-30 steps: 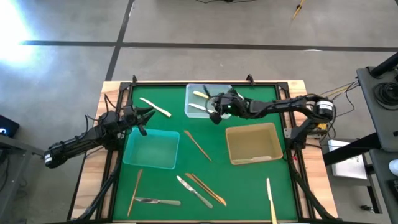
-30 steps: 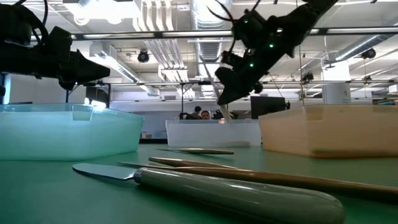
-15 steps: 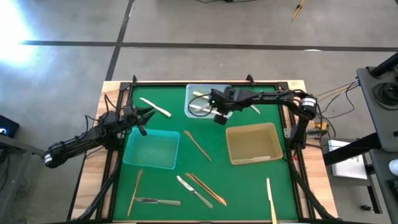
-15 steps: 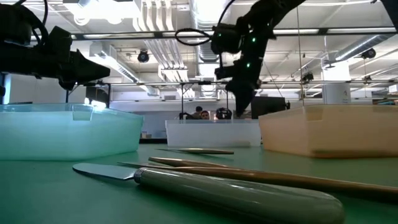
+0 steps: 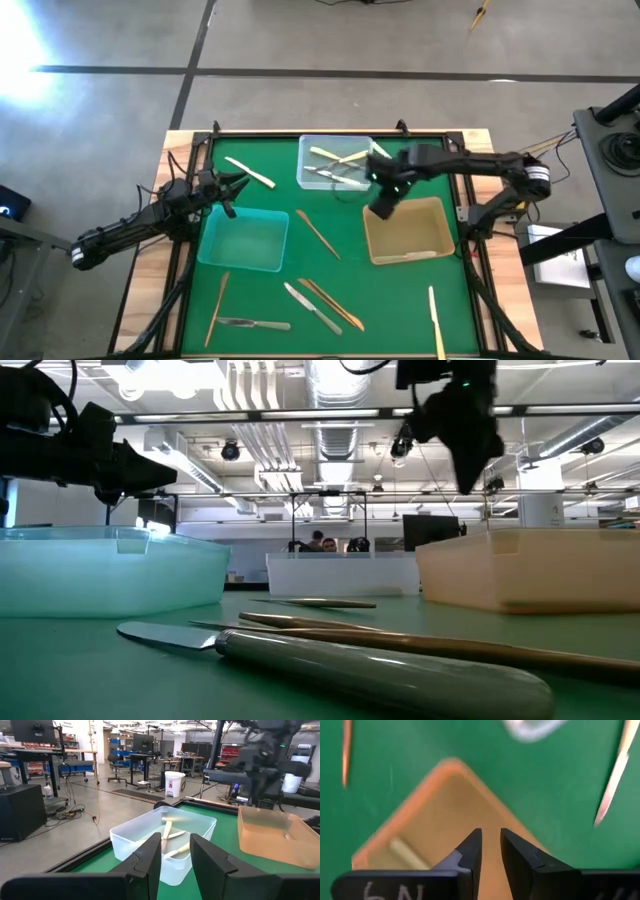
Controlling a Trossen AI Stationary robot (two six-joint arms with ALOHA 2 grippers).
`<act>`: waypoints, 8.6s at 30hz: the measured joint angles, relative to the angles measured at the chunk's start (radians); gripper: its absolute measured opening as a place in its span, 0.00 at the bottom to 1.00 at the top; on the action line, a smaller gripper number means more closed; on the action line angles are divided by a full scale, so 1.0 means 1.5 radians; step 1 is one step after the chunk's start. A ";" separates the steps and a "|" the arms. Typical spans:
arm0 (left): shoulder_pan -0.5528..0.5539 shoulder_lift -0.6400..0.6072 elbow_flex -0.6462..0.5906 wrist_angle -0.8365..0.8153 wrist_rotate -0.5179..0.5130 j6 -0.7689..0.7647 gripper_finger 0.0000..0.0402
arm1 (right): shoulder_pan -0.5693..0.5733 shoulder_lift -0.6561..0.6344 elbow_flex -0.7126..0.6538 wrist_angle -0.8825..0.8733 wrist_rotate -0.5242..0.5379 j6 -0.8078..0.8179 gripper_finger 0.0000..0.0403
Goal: Sort silverware by color (type)
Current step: Put the yellow knife into the transparent bin, then put the gold knife into the blue bin
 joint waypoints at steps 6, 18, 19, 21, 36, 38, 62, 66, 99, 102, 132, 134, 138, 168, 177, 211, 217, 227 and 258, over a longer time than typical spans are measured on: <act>0.000 0.000 0.000 0.000 0.000 0.000 0.22 | 0.072 -0.029 -0.092 -0.005 -0.041 0.089 0.15; 0.000 0.000 0.000 0.000 0.000 0.000 0.22 | 0.235 -0.103 -0.238 0.010 -0.120 0.318 0.15; 0.000 0.000 0.000 0.000 0.000 0.000 0.22 | 0.245 -0.114 -0.237 0.012 -0.107 0.344 0.15; 0.000 0.000 0.000 0.000 0.000 0.000 0.22 | 0.262 -0.135 -0.232 0.015 -0.093 0.395 0.15; 0.000 0.000 0.000 0.000 0.000 0.000 0.22 | 0.541 -0.177 -0.239 0.107 -0.094 0.784 0.24; 0.000 0.000 0.000 0.000 0.000 0.000 0.22 | 0.584 -0.164 -0.239 0.151 -0.094 0.825 0.28; 0.000 0.000 0.000 0.000 0.000 0.000 0.22 | 0.829 0.154 -0.096 0.310 -0.139 1.185 0.43; 0.000 0.000 0.000 0.000 0.000 0.000 0.22 | 0.829 0.204 -0.070 0.318 -0.147 1.179 0.42; 0.000 0.000 0.000 0.000 0.000 0.000 0.22 | 0.825 0.287 -0.085 0.345 -0.095 1.018 0.12; 0.000 0.000 0.000 0.000 0.000 0.000 0.22 | 0.825 0.284 -0.072 0.345 -0.085 0.908 0.12; 0.000 0.000 0.000 0.000 0.000 0.000 0.22 | 0.592 0.049 -0.061 0.176 0.200 0.279 0.12; 0.000 0.000 0.000 0.000 0.000 0.000 0.22 | 0.538 0.033 -0.061 0.180 0.224 0.230 0.12; 0.000 0.000 0.000 0.000 0.000 0.000 0.22 | 0.413 0.006 -0.061 0.196 0.246 0.120 0.12; 0.000 0.001 0.000 0.005 0.000 0.000 0.22 | -0.114 0.211 -0.057 0.618 0.147 -0.299 0.12; 0.000 0.001 0.000 0.005 0.000 0.000 0.22 | -0.118 0.211 -0.033 0.603 0.143 -0.288 0.19; 0.000 0.001 0.000 0.005 0.000 0.000 0.22 | 0.054 0.207 0.089 0.366 -0.016 0.063 0.46; 0.000 0.001 0.000 0.005 0.000 0.000 0.22 | 0.094 0.207 0.083 0.364 0.018 0.108 0.46; 0.000 0.001 0.000 0.005 0.000 0.000 0.22 | 0.198 0.239 0.067 0.369 0.074 0.221 0.46; 0.000 0.001 0.000 0.005 0.000 0.000 0.22 | 0.254 0.413 0.097 0.382 0.118 0.190 0.07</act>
